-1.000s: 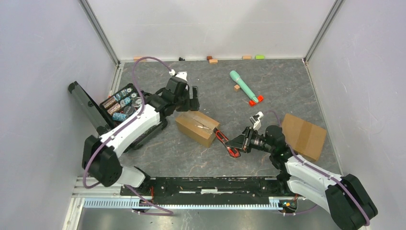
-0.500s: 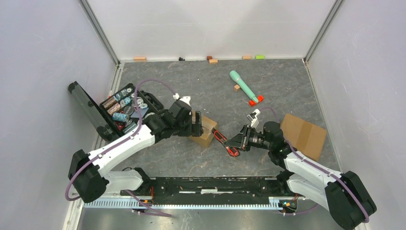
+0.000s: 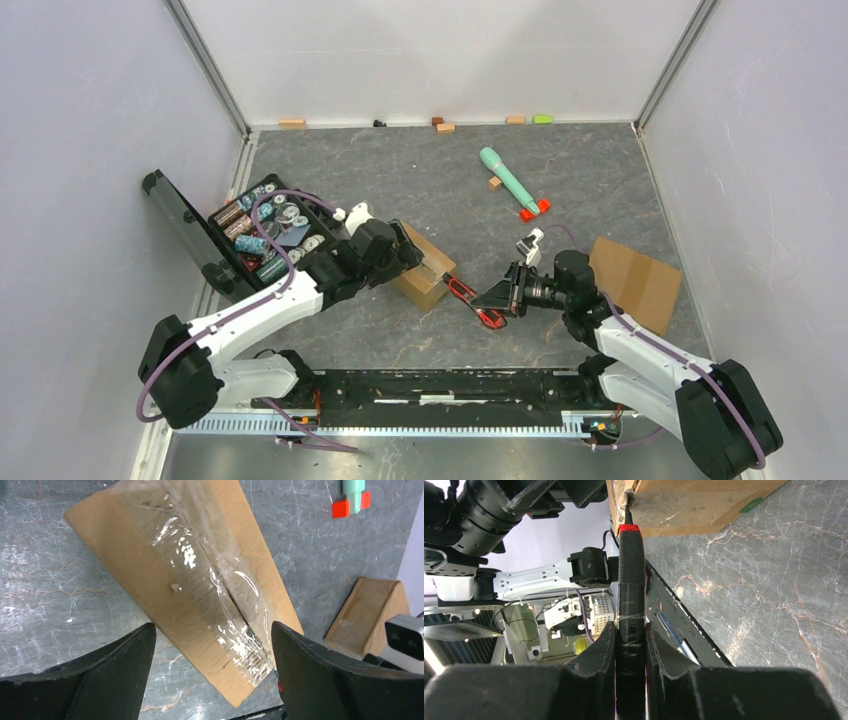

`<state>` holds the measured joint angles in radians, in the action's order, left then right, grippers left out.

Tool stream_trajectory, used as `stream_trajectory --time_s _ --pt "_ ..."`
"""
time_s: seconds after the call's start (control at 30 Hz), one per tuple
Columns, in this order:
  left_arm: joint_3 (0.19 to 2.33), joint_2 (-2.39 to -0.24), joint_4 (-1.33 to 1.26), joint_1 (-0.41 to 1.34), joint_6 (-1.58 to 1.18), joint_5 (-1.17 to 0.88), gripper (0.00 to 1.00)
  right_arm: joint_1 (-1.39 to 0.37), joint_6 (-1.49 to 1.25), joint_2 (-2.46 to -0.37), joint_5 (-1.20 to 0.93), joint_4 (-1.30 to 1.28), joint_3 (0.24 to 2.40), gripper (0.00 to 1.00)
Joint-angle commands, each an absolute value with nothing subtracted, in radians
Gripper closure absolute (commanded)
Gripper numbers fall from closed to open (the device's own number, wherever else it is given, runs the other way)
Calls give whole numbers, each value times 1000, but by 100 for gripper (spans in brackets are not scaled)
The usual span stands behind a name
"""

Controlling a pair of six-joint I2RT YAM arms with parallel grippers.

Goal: Unpack the express box
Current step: Cut the express box at the center of the board.

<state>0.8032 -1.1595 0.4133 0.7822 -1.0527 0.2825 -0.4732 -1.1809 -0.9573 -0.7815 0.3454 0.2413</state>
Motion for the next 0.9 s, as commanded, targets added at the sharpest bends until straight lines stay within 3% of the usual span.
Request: stream_trajectory --time_s 0.0,0.2,0.87 --pt "812 -1201 344 785 -1161 350 10 -439 -1204 -960 -894 370 269 100" --pt "838 -1247 363 788 -1168 358 15 -422 -1290 -987 -964 489 270 100" --pt "817 -1259 276 895 -1362 376 29 -471 -1137 -1132 -934 407 373 100"
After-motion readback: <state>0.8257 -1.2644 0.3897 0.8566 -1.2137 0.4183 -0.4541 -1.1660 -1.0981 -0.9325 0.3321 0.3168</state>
